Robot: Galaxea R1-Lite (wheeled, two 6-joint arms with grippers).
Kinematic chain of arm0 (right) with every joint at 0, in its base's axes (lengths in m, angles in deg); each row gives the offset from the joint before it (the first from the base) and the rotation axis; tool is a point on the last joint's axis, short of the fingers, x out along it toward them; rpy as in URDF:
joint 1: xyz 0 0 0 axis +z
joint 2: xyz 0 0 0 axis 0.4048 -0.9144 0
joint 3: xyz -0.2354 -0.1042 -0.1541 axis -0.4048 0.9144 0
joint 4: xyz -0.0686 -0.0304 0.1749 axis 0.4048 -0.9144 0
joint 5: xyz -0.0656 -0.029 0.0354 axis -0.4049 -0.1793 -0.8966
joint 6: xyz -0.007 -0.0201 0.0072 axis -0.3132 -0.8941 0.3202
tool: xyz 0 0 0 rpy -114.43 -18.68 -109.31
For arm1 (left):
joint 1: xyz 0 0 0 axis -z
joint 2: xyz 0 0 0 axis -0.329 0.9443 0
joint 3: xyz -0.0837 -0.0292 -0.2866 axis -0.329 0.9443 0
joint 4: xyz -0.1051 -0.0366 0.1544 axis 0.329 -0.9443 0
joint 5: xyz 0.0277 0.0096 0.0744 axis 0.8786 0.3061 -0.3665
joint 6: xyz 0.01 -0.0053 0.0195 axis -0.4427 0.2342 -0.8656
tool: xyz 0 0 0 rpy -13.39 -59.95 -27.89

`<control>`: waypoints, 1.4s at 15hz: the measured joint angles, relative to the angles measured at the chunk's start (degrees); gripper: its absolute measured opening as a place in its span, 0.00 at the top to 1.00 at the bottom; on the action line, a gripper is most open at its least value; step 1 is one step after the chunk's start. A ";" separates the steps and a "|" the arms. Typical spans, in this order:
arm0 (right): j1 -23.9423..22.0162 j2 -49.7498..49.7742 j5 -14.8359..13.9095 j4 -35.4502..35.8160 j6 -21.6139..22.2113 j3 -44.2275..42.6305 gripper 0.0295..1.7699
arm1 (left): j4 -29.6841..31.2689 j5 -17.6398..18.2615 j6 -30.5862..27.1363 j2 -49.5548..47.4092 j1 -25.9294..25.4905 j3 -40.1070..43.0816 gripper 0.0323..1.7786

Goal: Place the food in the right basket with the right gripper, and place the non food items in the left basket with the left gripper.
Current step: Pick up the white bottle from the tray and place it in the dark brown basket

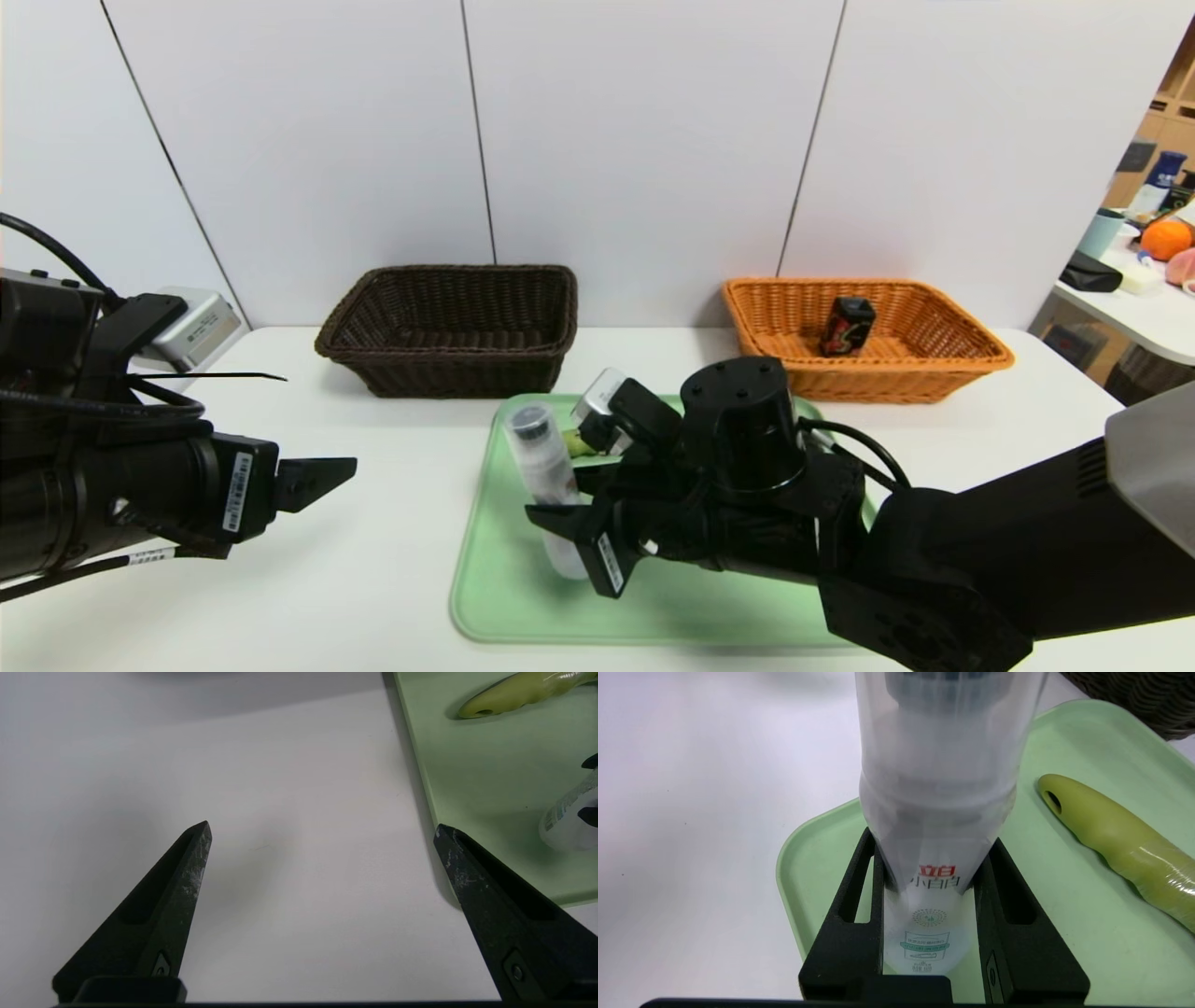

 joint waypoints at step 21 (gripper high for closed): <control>-0.88 -3.15 -6.47 -4.30 -0.22 -26.51 0.70 | 0.00 0.02 -0.10 -1.00 0.00 1.77 0.05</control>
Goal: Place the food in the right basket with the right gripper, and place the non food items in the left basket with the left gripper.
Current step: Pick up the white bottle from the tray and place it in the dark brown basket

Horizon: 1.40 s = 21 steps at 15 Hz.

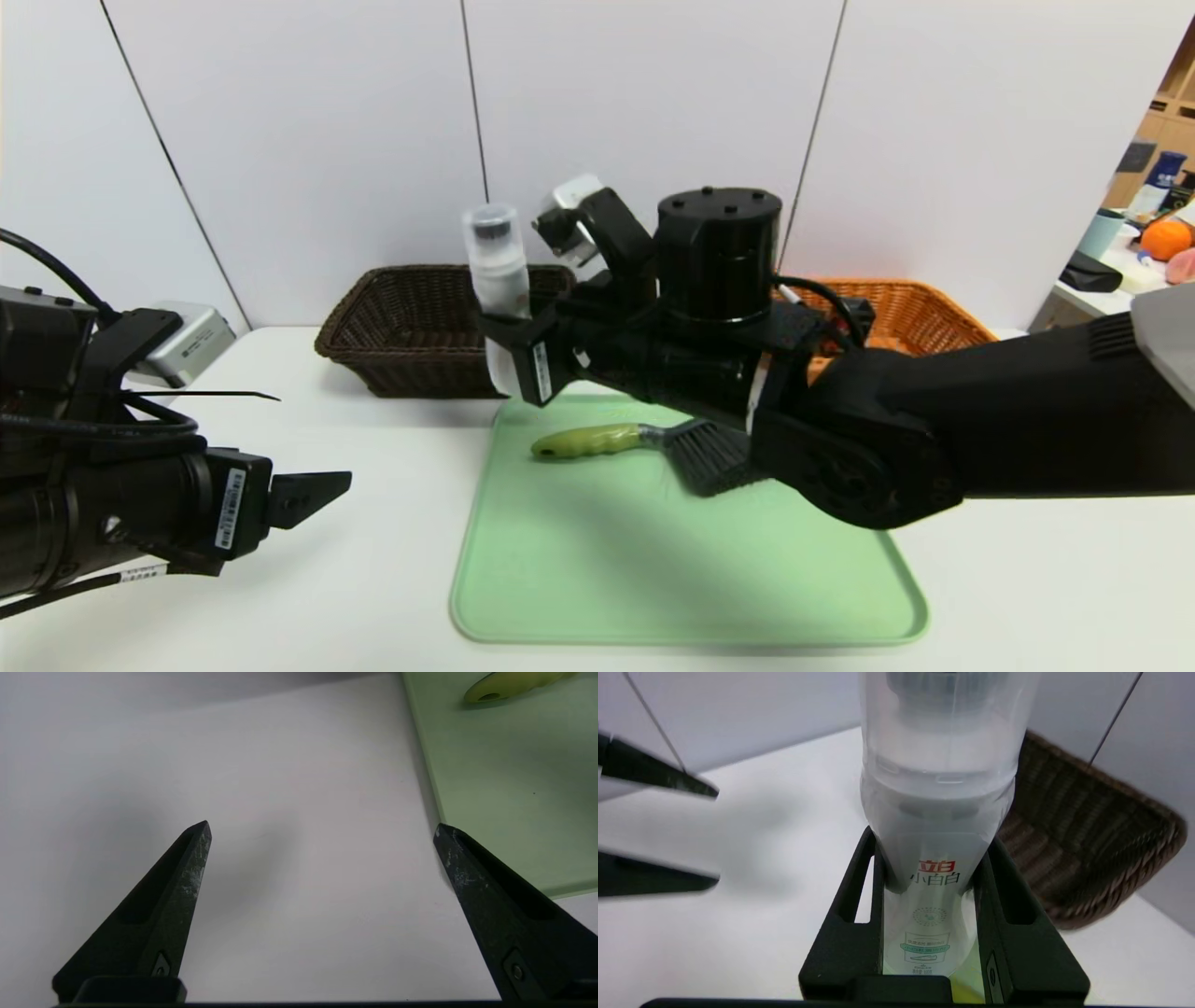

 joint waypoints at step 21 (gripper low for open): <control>-7.80 -25.44 -8.14 -9.73 0.18 -35.32 0.70 | 0.27 0.02 0.77 0.91 0.02 3.99 0.05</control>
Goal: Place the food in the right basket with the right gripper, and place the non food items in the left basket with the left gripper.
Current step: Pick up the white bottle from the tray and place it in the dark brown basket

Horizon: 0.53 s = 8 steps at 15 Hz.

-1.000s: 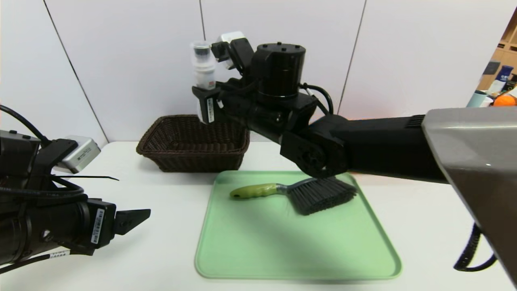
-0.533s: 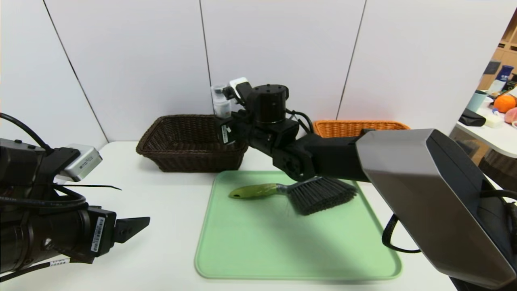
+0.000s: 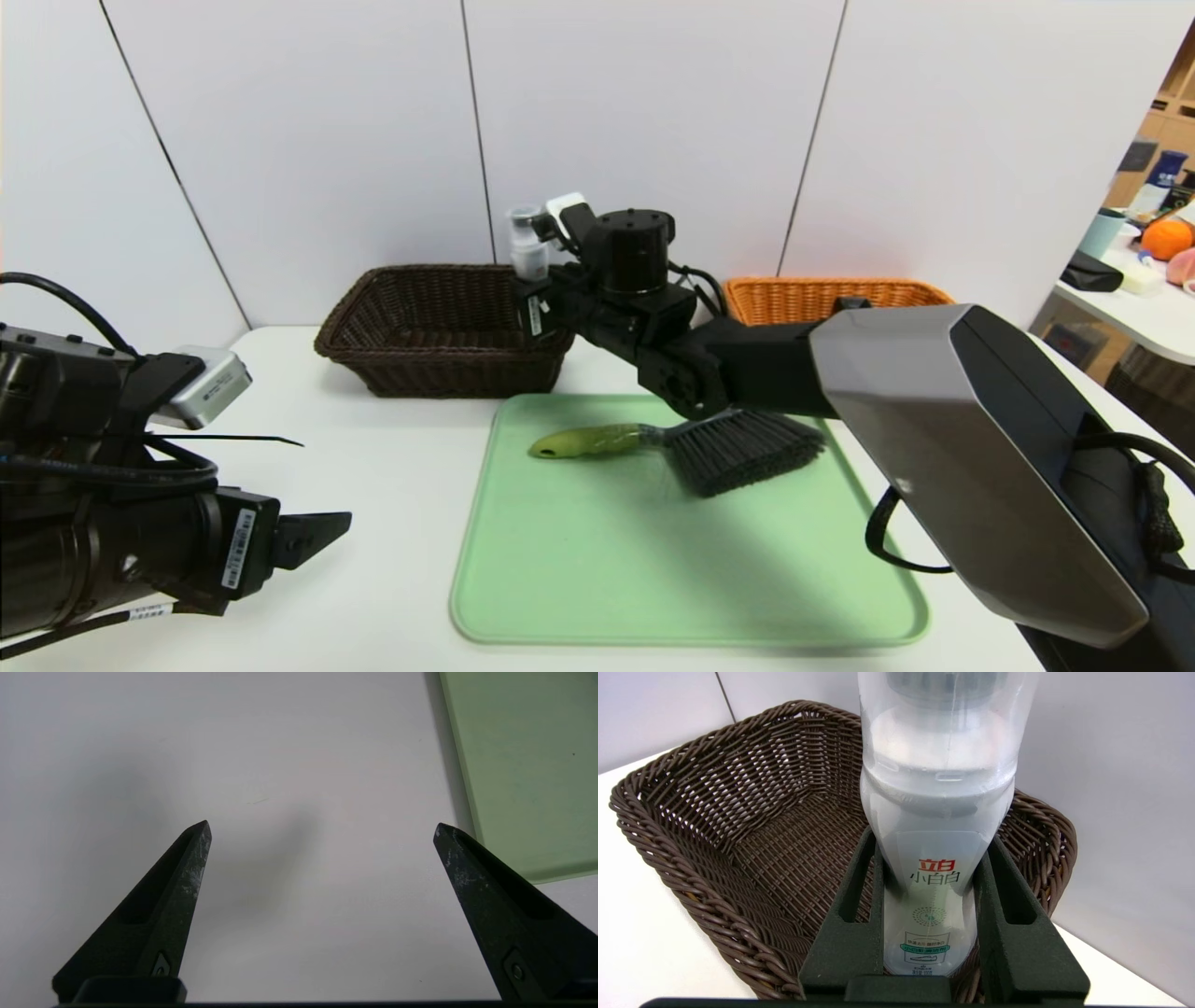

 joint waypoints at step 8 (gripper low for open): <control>0.06 -0.83 0.39 0.02 -0.05 0.02 0.49 | 1.55 0.00 0.46 1.57 0.00 -0.09 0.05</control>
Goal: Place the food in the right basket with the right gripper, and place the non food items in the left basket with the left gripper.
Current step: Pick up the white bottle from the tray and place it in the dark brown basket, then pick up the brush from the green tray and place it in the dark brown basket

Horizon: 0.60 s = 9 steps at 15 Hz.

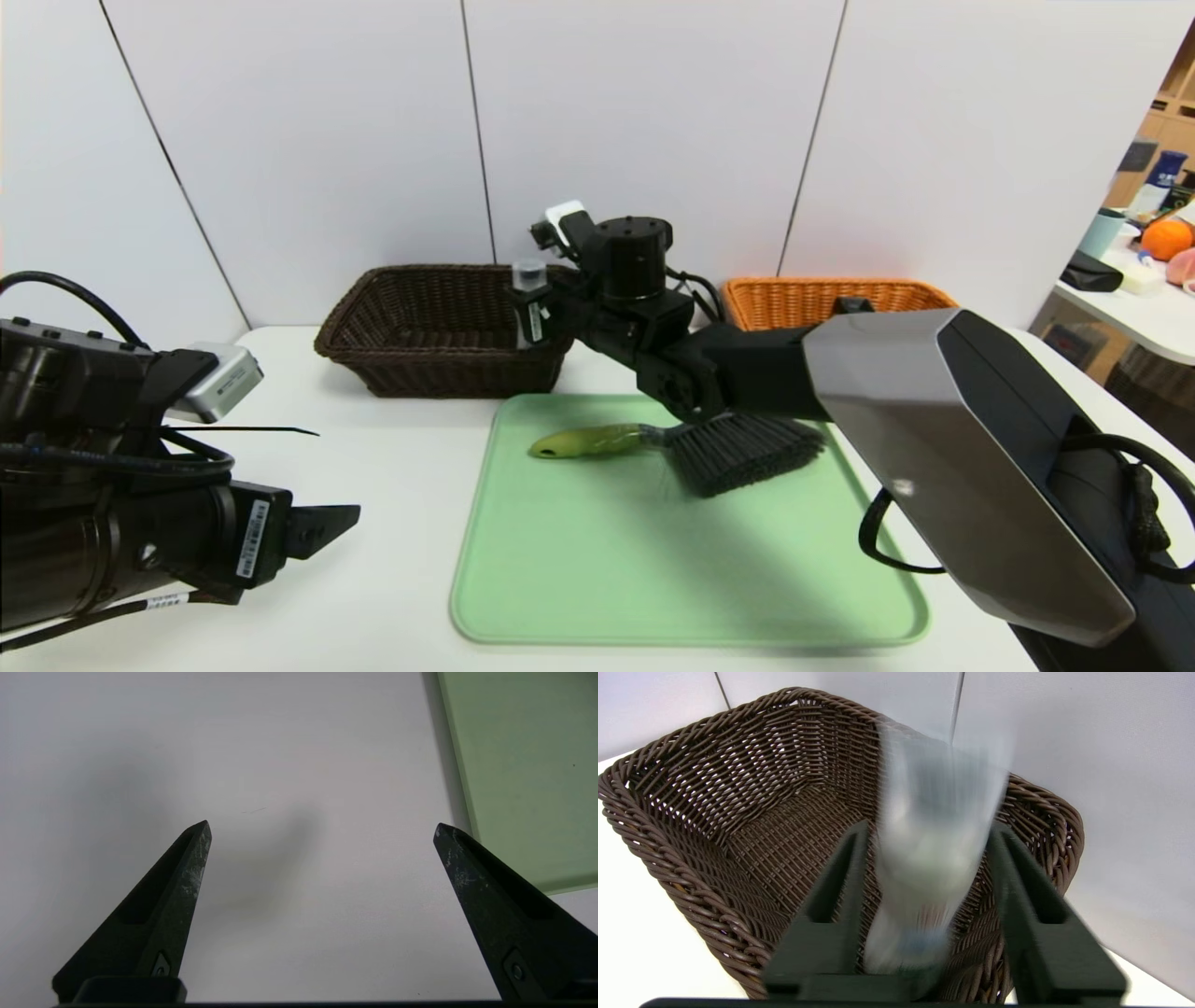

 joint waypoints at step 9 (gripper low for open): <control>0.68 3.36 -1.74 -0.16 -0.55 -0.02 0.18 | 0.00 -0.10 -0.05 -0.56 0.00 -0.85 0.05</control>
